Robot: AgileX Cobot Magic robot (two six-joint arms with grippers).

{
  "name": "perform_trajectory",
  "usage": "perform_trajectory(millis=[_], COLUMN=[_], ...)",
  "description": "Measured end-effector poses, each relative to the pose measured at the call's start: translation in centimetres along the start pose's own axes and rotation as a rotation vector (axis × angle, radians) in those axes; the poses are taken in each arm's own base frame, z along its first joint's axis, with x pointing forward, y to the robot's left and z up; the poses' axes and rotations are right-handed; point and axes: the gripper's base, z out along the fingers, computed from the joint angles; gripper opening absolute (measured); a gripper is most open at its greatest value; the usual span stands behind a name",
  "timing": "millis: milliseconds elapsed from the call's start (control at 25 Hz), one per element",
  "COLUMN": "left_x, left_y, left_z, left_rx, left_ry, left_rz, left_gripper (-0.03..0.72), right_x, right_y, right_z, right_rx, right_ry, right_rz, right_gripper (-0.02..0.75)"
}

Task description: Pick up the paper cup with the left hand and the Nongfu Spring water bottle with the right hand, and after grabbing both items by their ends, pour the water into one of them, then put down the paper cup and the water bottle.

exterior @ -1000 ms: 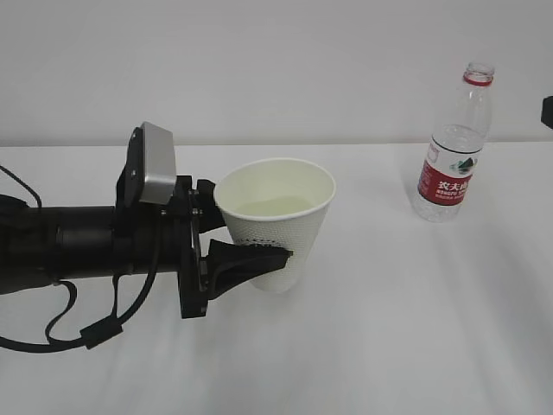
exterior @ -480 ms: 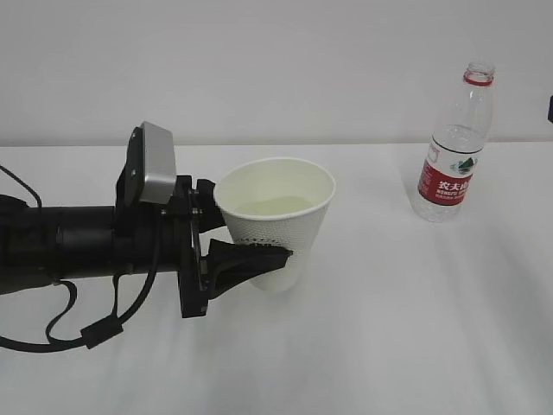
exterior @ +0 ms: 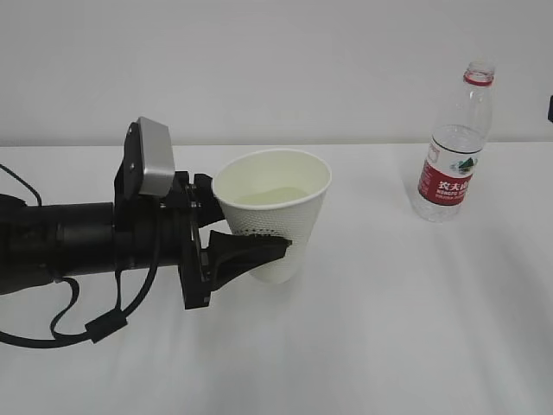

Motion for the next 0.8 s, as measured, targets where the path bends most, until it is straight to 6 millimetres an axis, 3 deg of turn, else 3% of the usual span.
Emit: perform_trajectory(millis=[800], left_x=[-0.6], left_y=[1.9], left_z=[-0.2], left_rx=[-0.209], left_ry=[-0.077], left_rz=[-0.108], left_gripper=[0.483], right_x=[0.0], right_y=[0.0], right_z=[0.0], right_rx=[0.000], right_ry=[0.000], right_rz=[0.000], right_gripper=[0.589])
